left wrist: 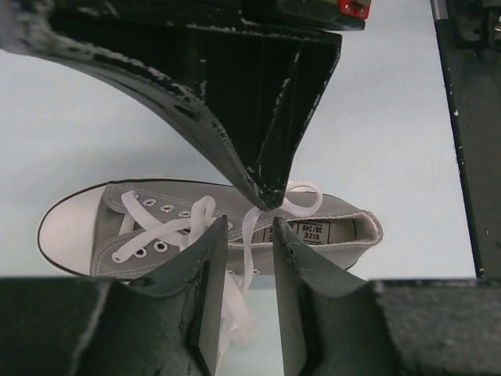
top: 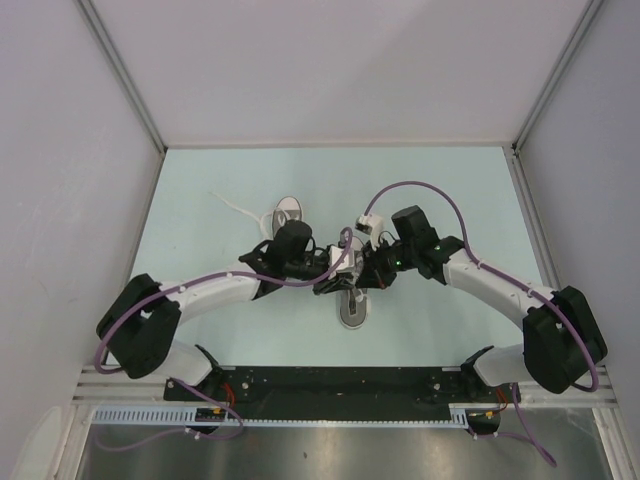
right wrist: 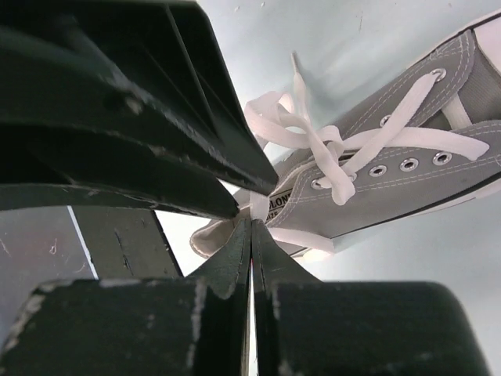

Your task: Tie the shoes

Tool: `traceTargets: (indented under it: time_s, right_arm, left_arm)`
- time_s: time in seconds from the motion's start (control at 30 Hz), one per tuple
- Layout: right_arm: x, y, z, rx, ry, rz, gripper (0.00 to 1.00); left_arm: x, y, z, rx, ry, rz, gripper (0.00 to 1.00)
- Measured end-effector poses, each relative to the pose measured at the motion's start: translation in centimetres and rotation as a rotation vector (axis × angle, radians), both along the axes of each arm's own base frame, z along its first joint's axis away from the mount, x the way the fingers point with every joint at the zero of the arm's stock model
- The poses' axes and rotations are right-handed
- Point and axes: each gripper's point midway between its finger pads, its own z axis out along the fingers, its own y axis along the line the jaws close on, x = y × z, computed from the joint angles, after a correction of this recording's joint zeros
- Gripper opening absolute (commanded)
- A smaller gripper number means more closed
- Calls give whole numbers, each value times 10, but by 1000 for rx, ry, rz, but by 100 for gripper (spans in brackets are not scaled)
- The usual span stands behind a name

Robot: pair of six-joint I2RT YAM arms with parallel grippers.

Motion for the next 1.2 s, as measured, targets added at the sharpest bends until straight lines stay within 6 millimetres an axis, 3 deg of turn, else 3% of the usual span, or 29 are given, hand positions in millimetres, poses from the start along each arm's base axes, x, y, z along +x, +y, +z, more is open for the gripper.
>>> traceTargets:
  time_s: [0.1, 0.23, 0.27, 0.3, 0.33, 0.4, 0.5, 0.63, 0.83, 0.9, 1.0, 1.2]
  right_arm:
    - [0, 1, 1, 8, -1, 0, 0]
    - [1, 2, 3, 16, 2, -1, 0]
    - [1, 3, 3, 18, 3, -2, 5]
    - [1, 3, 4, 21, 5, -2, 21]
    - [1, 3, 4, 23, 7, -5, 25]
    - [1, 1, 4, 28, 20, -10, 30]
    - [4, -5, 4, 30, 39, -26, 30]
    - [9, -15, 3, 30, 58, -57, 28]
    - [0, -17, -3, 34, 94, -53, 25]
    - [-3, -17, -4, 38, 107, -51, 20]
    - [-3, -16, -4, 46, 115, -52, 0]
    - [1, -10, -1, 80, 123, -71, 0]
  left_arm:
    - [-2, -2, -4, 9, 1, -6, 25]
    - [-1, -2, -6, 17, -5, -2, 4]
    - [0, -2, -7, 19, -7, -1, 0]
    - [0, -2, -7, 21, -8, 1, 0]
    - [0, -2, -8, 22, -6, 2, 0]
    - [0, -2, -7, 21, -7, 4, 0]
    - [1, -2, -7, 17, 7, 18, 0]
    - [5, -2, -4, 2, 26, 44, 0]
    - [9, -3, 0, -18, 45, 68, 0]
    - [10, -3, 0, -19, 53, 75, 0]
    - [11, -2, -2, -17, 69, 84, 0]
    - [10, -2, -2, -21, 82, 81, 0]
